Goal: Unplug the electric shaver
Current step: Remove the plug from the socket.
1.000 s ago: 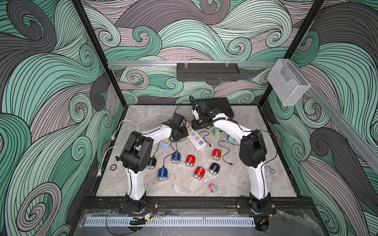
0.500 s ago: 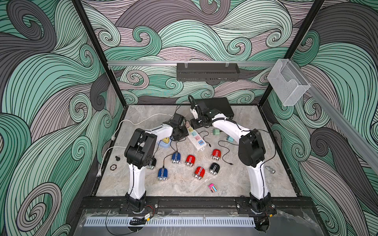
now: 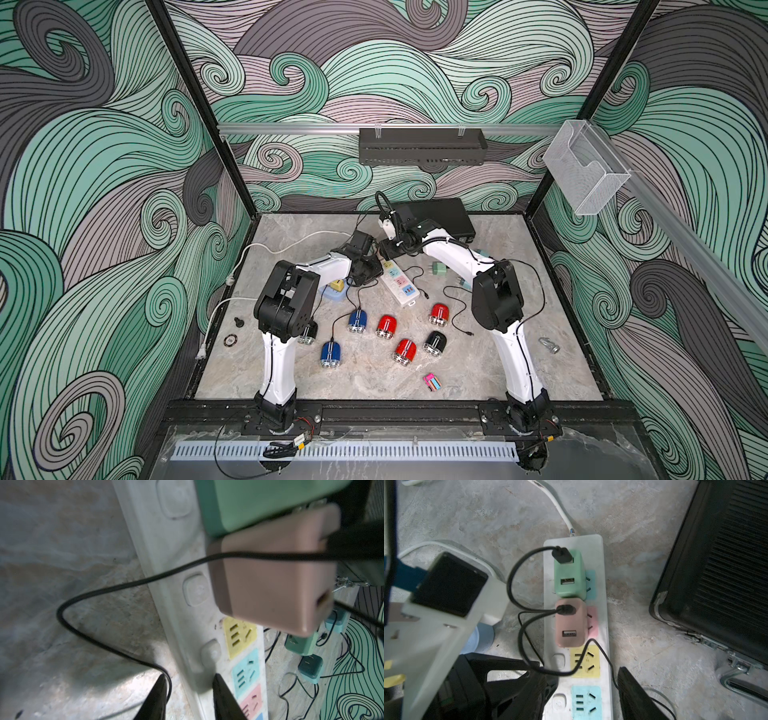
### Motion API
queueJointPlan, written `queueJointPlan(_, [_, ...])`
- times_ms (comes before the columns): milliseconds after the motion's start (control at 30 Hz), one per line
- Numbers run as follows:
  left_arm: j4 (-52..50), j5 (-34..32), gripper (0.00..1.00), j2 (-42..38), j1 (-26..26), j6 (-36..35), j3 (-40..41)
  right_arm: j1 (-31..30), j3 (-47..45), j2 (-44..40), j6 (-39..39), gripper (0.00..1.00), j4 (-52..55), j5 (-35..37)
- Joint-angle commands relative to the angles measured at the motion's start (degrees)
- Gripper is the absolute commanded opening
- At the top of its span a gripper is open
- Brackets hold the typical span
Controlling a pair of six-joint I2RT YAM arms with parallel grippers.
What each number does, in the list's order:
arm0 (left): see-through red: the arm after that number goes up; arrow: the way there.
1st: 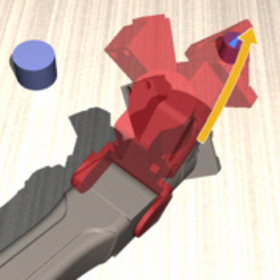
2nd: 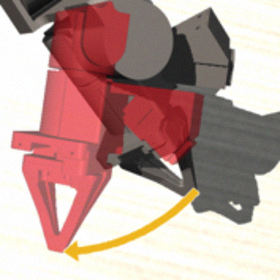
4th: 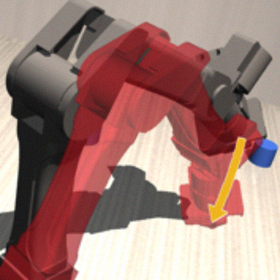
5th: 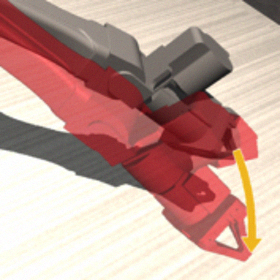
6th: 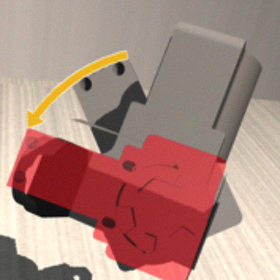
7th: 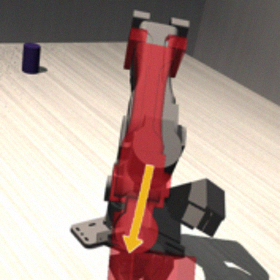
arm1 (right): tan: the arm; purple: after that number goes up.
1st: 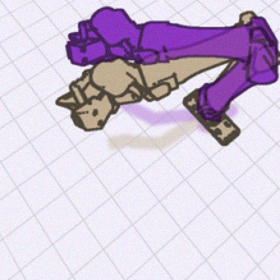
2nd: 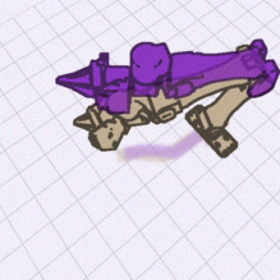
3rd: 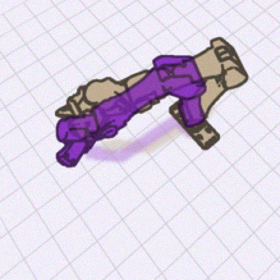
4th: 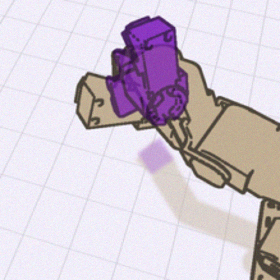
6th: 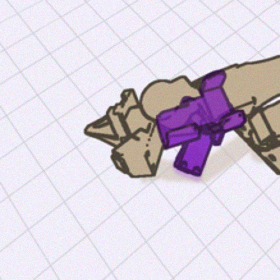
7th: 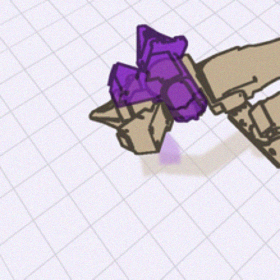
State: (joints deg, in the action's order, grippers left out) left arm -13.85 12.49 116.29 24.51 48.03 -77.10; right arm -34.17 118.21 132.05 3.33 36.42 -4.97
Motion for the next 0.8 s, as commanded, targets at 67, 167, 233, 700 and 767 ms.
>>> queueJointPlan(67, [-0.7, 0.8, 0.35, 0.7, -0.5, 1.0, 1.0, -0.3, 6.1, 2.9, -2.9, 0.56, 2.8, -1.9])
queueJointPlan(167, [-0.1, 0.9, 0.35, 0.5, -0.5, 1.9, 1.6, -0.3, 11.4, 6.1, -3.1, 0.56, 5.9, -1.2])
queueJointPlan(233, [0.2, 1.0, 0.35, 0.3, -0.4, 2.5, 2.0, -0.3, 13.2, 7.4, -3.3, 0.56, 6.3, -1.7])
queueJointPlan(700, [0.9, 1.1, 0.34, -0.8, -0.4, 3.9, 3.8, -0.2, 17.6, 11.8, -4.4, 0.51, 7.4, -3.4])
queueJointPlan(767, [1.2, 1.1, 0.34, -1.0, -0.4, 4.1, 4.0, -0.2, 18.1, 12.5, -4.7, 0.5, 7.5, -3.3])
